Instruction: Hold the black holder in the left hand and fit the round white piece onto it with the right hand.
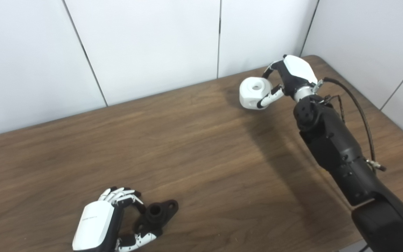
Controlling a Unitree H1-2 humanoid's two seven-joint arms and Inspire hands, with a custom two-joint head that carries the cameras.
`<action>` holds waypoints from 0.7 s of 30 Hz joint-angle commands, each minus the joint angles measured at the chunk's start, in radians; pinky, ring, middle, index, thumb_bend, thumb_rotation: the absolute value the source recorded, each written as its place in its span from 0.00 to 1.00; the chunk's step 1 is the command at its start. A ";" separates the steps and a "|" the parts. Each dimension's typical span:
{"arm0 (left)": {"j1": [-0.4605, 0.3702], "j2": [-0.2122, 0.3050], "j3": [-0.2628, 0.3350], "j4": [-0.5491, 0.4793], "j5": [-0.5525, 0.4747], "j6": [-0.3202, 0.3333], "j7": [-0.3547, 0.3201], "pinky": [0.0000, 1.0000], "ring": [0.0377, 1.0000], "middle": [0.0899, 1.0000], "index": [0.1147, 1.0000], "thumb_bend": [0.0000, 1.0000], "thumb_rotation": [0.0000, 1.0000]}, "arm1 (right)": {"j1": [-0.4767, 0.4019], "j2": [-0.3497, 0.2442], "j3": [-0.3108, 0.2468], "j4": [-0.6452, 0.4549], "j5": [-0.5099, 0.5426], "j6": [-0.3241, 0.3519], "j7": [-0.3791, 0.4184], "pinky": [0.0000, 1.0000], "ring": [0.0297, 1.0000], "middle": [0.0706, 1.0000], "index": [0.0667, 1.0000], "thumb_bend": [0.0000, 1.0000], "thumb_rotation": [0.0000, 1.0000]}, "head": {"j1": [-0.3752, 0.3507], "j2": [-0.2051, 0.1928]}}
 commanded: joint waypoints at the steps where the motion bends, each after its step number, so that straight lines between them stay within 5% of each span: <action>1: 0.001 -0.002 -0.005 -0.009 0.025 0.013 -0.006 0.91 0.81 0.71 0.42 0.52 0.04 | -0.032 -0.047 -0.011 -0.072 0.017 -0.009 0.019 1.00 0.98 0.83 0.45 0.52 0.14 | 0.018 0.003; 15: 0.001 -0.036 -0.040 0.037 0.066 0.022 0.026 0.97 0.85 0.74 0.42 0.52 0.05 | -0.001 -0.051 -0.033 -0.406 -0.049 0.008 0.424 1.00 0.94 0.82 0.45 0.52 0.15 | 0.244 0.034; 21: 0.001 -0.050 -0.055 0.044 0.082 0.037 0.034 1.00 0.86 0.75 0.42 0.52 0.04 | 0.020 0.007 -0.040 -0.530 -0.077 0.008 0.553 1.00 0.94 0.82 0.45 0.52 0.14 | 0.295 0.046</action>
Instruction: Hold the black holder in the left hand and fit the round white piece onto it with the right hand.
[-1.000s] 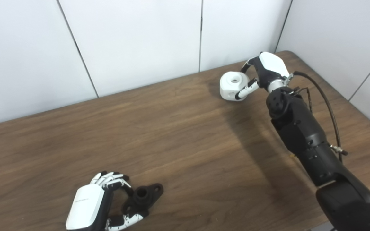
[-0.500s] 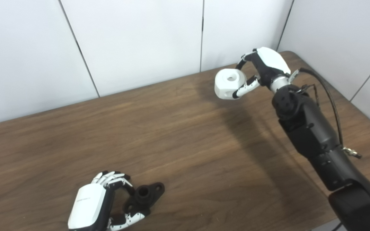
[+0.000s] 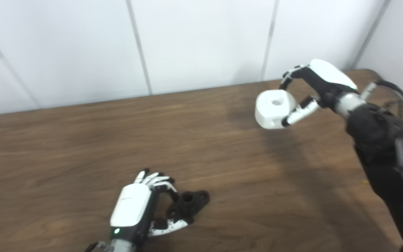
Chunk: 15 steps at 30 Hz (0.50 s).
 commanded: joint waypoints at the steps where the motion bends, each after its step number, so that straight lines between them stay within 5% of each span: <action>1: 0.000 -0.007 -0.017 0.016 0.032 0.013 -0.012 1.00 0.86 0.75 0.42 0.52 0.04 | -0.023 0.006 -0.007 -0.062 -0.017 0.002 0.028 1.00 0.94 0.82 0.45 0.52 0.14 | 0.011 0.002; 15: -0.008 -0.014 -0.037 0.006 0.050 0.041 -0.016 1.00 0.87 0.76 0.42 0.52 0.05 | 0.001 0.182 0.050 -0.271 -0.062 0.001 0.171 1.00 0.93 0.80 0.45 0.53 0.14 | 0.055 0.038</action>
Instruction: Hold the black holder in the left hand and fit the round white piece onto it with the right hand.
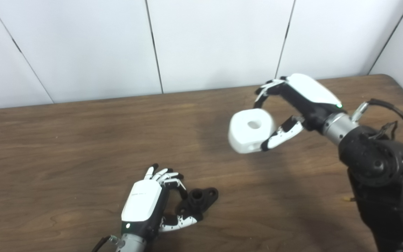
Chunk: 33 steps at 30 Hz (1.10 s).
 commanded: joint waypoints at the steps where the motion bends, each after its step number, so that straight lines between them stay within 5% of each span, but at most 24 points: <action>1: -0.004 -0.001 -0.018 0.004 0.033 0.012 -0.025 1.00 0.87 0.76 0.42 0.52 0.05 | -0.018 0.030 -0.001 -0.057 -0.020 0.002 0.023 1.00 0.93 0.80 0.45 0.53 0.14 | -0.001 0.001; 16: -0.012 -0.005 -0.032 0.001 0.042 0.028 -0.029 1.00 0.88 0.76 0.42 0.52 0.05 | 0.035 0.131 0.108 -0.126 -0.053 -0.004 0.070 1.00 0.94 0.80 0.44 0.52 0.14 | 0.031 0.020; 33: -0.019 -0.019 -0.046 0.017 0.056 0.044 -0.022 1.00 0.88 0.76 0.42 0.52 0.05 | 0.106 0.159 0.170 -0.060 -0.018 -0.047 -0.041 1.00 0.93 0.80 0.44 0.52 0.14 | 0.059 0.020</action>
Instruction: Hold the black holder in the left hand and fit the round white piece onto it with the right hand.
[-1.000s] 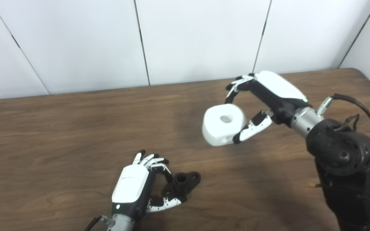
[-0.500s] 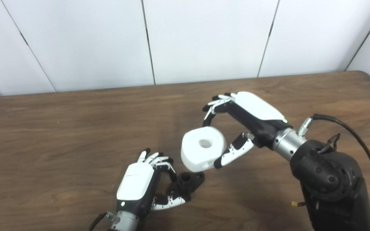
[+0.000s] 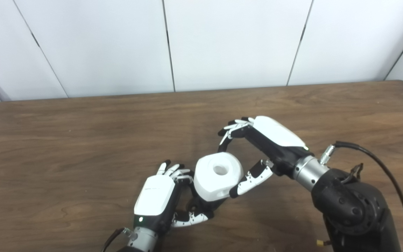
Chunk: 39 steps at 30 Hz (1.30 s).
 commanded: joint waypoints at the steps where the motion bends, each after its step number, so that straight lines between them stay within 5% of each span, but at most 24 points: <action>1: -0.006 -0.007 -0.018 0.017 0.024 0.008 -0.019 1.00 0.88 0.76 0.42 0.52 0.05 | -0.016 0.006 0.005 -0.005 0.009 -0.032 -0.045 1.00 0.93 0.80 0.44 0.52 0.14 | 0.001 0.000; 39: -0.015 -0.014 -0.032 0.023 0.026 0.024 -0.010 1.00 0.88 0.76 0.42 0.52 0.05 | -0.013 -0.019 0.041 0.048 0.015 -0.040 -0.085 1.00 0.95 0.81 0.45 0.52 0.14 | -0.002 -0.001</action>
